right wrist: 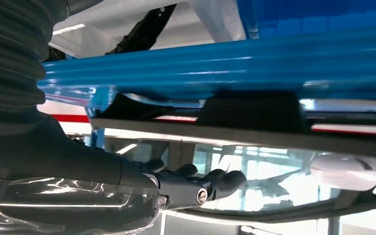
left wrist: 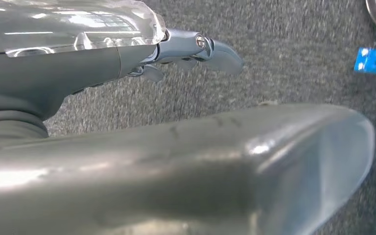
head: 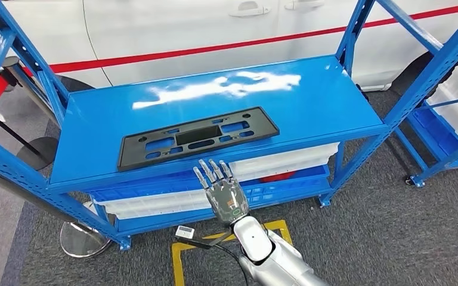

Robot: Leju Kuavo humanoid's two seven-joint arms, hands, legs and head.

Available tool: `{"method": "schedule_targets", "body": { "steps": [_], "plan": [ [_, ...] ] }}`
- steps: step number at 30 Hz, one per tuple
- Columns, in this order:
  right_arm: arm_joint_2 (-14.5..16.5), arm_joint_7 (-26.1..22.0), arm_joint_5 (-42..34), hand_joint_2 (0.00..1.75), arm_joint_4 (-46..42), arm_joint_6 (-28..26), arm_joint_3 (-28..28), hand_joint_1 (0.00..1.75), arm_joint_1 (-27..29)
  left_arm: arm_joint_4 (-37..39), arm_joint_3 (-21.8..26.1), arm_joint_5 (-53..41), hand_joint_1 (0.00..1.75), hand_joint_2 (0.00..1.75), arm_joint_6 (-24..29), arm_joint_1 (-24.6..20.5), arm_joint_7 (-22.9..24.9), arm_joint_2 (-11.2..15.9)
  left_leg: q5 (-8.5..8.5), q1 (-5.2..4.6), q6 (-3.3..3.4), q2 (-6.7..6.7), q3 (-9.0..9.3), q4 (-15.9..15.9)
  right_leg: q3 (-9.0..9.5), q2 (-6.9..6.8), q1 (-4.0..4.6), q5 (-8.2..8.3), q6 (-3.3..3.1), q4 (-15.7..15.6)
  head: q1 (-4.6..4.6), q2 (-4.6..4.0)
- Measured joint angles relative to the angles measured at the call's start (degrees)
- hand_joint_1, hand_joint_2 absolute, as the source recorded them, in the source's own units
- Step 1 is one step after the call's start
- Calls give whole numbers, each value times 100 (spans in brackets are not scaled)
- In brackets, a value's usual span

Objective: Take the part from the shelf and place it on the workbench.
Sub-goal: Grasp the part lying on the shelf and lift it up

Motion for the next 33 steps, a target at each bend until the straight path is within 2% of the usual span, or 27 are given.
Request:
{"method": "schedule_targets", "body": {
  "steps": [1, 2, 3, 5, 6, 7, 8, 10, 11, 12, 15, 17, 18, 20, 21, 22, 23, 25, 27, 29, 31, 33],
  "plan": [
    [12, -1, 1, 175, 16, 0, 1, 0, -14, 0, 12, -8, 0, 0, -1, 3, -1, -4, -16, 17, 31, -2, 47, -36, -41, -1, 1, -4, 29, 116, 4, 0],
    [22, -2, 1, 175, 28, 1, 1, 0, -33, 1, 22, -14, 0, 0, 1, -1, 0, -8, -31, 33, 58, -3, 98, -65, -157, -1, -2, -61, 53, 323, 9, 0],
    [27, -2, 1, 175, 39, 1, 1, 0, -47, 1, 31, -18, 0, 0, 3, -5, 4, -11, -51, 43, 78, -2, 143, -86, -346, -2, -13, -167, 78, 630, 13, 0],
    [28, -3, 2, 175, 63, -8, 1, 0, -51, 2, 51, -26, 0, 0, 11, -12, 17, -11, -114, 42, 104, -2, 209, -91, -852, -2, -31, -451, 122, 1347, 19, -1],
    [28, -3, 1, 175, 78, -19, 2, 0, -40, 2, 64, -33, 0, 0, 14, -8, 24, -12, -150, 42, 103, -3, 252, -89, -1060, -3, -39, -508, 137, 1570, 19, -1],
    [27, -4, 2, 175, 90, -38, 2, 0, -29, 3, 78, -44, 0, 0, 17, -2, 30, -13, -190, 42, 100, -5, 304, -86, -1182, -4, -45, -446, 147, 1613, 20, -1],
    [27, -9, 1, 175, 95, -67, 2, 0, -23, 5, 92, -56, 0, 0, 19, 3, 36, -16, -233, 43, 92, -7, 366, -83, -1194, -5, -51, -240, 149, 1431, 20, 0],
    [25, -40, 2, 175, 66, -132, 1, 0, -18, 12, 117, -91, 0, 0, 26, 9, 45, -29, -327, 43, 60, -9, 486, -78, -1011, -12, -55, 354, 130, 681, 20, 0],
    [22, -66, 2, 175, 26, -151, 1, 0, -18, 15, 129, -108, 0, 0, 30, 6, 49, -37, -366, 39, 34, -10, 517, -72, -930, -19, -41, 542, 100, 336, 17, -1],
    [20, -90, 2, 175, -43, -154, 2, 0, -11, 16, 138, -123, 0, 0, 32, 1, 52, -41, -394, 36, 4, -10, 520, -71, -889, -23, -26, 654, 61, 135, 12, -1],
    [14, -126, 1, 175, -357, -90, 2, 0, 17, 17, 160, -149, 0, 0, 40, -4, 64, -43, -435, 30, -102, -2, 517, -46, -870, 1, -5, 671, -69, 28, -2, 0],
    [11, -147, 1, 175, -559, -60, 1, 0, 13, 17, 167, -156, 0, 0, 42, -7, 67, -43, -560, 40, -156, 2, 466, 159, -786, 7, -25, 647, -135, -12, -8, 0],
    [10, -161, 1, 175, -659, -45, 1, 0, 10, 17, 168, -162, 0, 0, 39, -12, 68, -43, -705, 50, -178, 3, 337, 434, -745, 4, -34, 632, -164, -28, -13, 0],
    [9, -177, 2, 175, -837, 8, 1, 0, 10, 20, 169, -182, 0, 0, 32, -16, 67, -44, -1046, 63, -208, 5, -69, 1187, -709, -5, -23, 596, -207, -28, -20, -1],
    [9, -183, 2, 175, -921, 41, 1, 0, 16, 21, 170, -191, 0, 0, 28, -13, 67, -45, -1143, 67, -222, 5, -258, 1480, -698, -2, -15, 579, -217, -24, -19, -1],
    [8, -190, 1, 175, -995, 67, 1, 0, 23, 23, 171, -195, 0, 0, 26, -7, 67, -45, -1126, 68, -226, 5, -361, 1584, -686, 5, -9, 563, -221, -17, -19, -1],
    [8, -203, 1, 175, -1072, 85, 1, 0, 27, 24, 173, -195, 0, 0, 25, -3, 67, -45, -989, 67, -221, 5, -360, 1473, -668, 16, -4, 544, -220, -7, -20, 0],
    [9, -260, 2, 175, -1235, 126, 1, 0, 32, 24, 185, -195, 0, 0, 23, -3, 67, -44, -503, 59, -168, 8, -94, 731, -618, 31, 2, 502, -207, 10, -18, 0],
    [10, -333, 2, 175, -1401, 193, 1, 0, 34, 24, 211, -196, 0, 0, 23, -18, 72, -41, -257, 27, -114, 12, 137, 114, -597, 36, 12, 476, -168, 23, -16, 0],
    [10, -389, 2, 175, -1542, 248, 1, 0, 48, 24, 241, -197, 0, 0, 23, -25, 79, -39, -233, -3, -76, 8, 177, -10, -604, 36, 16, 470, -107, 21, -16, -1],
    [10, -420, 3, 175, -1669, 279, 1, 0, 64, 25, 260, -201, 0, 0, 23, -18, 80, -44, -144, 25, -21, 7, 213, -57, -595, 33, 23, 440, -36, 35, -14, -1],
    [10, -457, 3, 175, -1787, 343, 1, 0, 66, 26, 267, -212, 0, 0, 21, -21, 81, -50, -108, 61, 28, 18, 251, -118, -718, 21, 19, 234, 27, 333, -8, 0]
  ]
}}
